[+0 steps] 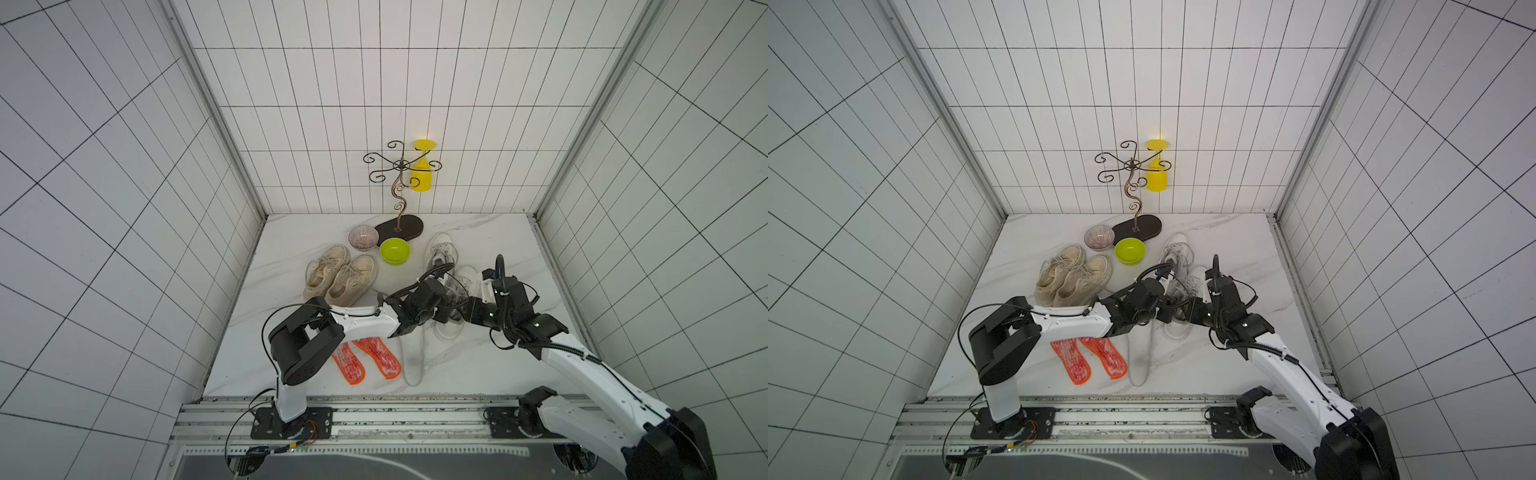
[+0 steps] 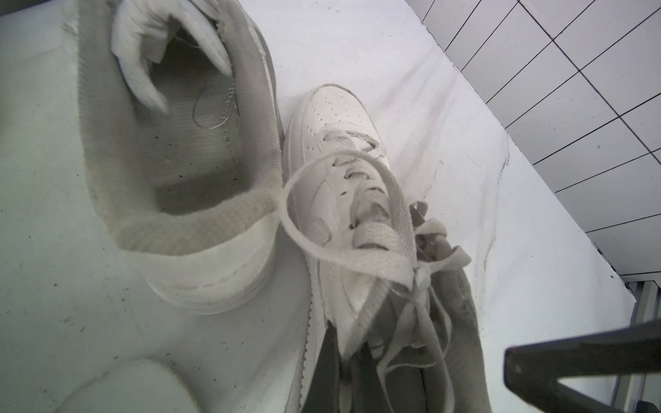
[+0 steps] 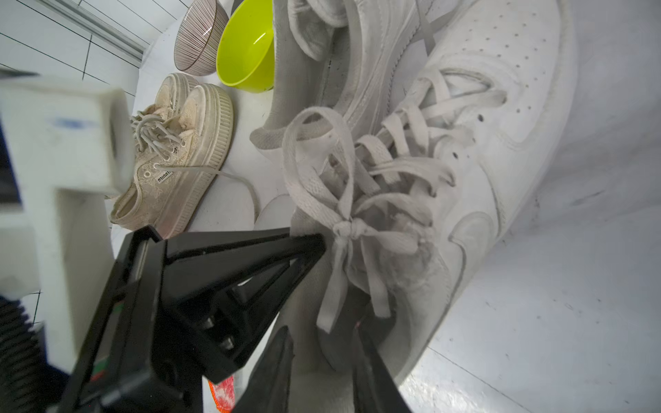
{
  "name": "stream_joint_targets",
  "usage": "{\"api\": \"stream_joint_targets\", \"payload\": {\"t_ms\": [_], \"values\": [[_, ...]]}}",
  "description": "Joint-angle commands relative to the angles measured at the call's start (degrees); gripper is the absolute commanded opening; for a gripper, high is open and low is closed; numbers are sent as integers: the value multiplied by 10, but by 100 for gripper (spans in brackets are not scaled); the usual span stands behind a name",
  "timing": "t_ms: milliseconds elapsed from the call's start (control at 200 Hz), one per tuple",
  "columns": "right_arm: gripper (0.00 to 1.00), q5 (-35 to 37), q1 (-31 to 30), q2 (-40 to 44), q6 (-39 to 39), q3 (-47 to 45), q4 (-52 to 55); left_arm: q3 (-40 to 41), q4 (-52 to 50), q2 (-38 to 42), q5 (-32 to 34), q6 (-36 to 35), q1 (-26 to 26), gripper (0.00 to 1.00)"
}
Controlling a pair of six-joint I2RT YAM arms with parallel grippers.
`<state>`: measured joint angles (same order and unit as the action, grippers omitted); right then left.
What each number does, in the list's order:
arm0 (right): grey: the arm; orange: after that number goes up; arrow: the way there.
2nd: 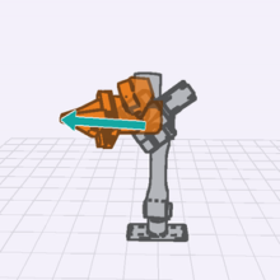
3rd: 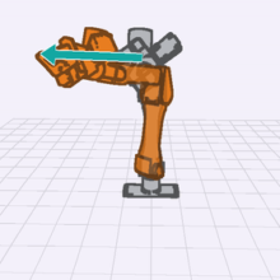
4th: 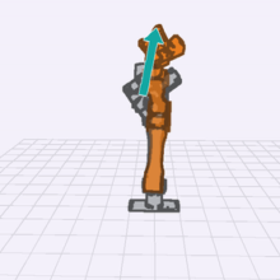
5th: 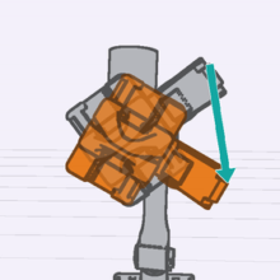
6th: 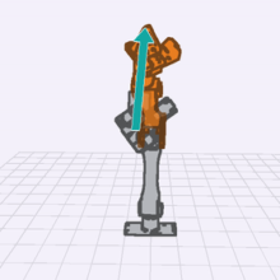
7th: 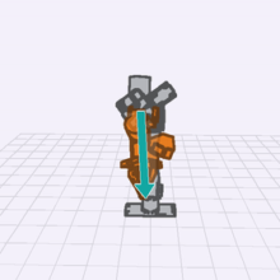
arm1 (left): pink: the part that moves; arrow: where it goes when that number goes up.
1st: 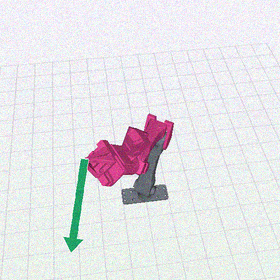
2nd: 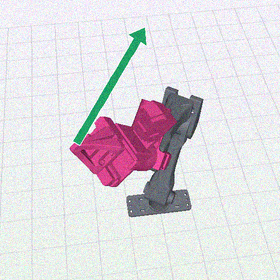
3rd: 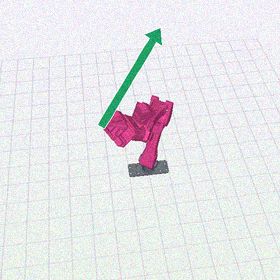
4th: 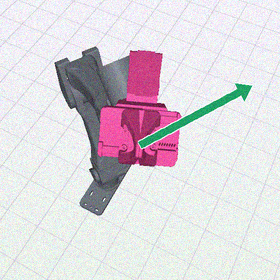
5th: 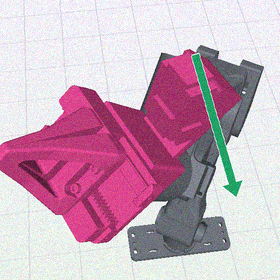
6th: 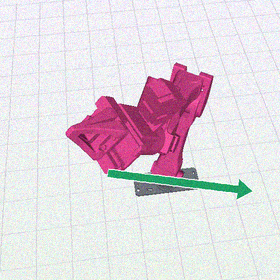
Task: Remove the insole from the shoe
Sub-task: Untie the shoelace on the shoe.
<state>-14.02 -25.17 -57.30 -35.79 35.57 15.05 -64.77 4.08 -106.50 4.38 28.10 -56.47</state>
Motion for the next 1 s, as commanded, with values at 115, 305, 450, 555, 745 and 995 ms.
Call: {"api": "stream_joint_targets", "payload": {"t_ms": [115,305,450,555,745,995], "values": [[29,8,-8,-28,-8,-22,-26,1,41,27,-12,9,-5,0],[27,-1,-10,-43,-9,-31,-52,0,42,28,-11,9,-8,0],[21,21,-11,-61,-5,-32,-48,2,43,31,-10,12,-10,0],[12,36,-12,-62,-1,-30,-37,4,42,34,-3,13,-11,0],[1,96,-12,-12,17,-14,18,3,26,31,27,16,-9,0],[0,163,-10,37,26,-24,65,0,11,25,43,28,-3,0]]}}
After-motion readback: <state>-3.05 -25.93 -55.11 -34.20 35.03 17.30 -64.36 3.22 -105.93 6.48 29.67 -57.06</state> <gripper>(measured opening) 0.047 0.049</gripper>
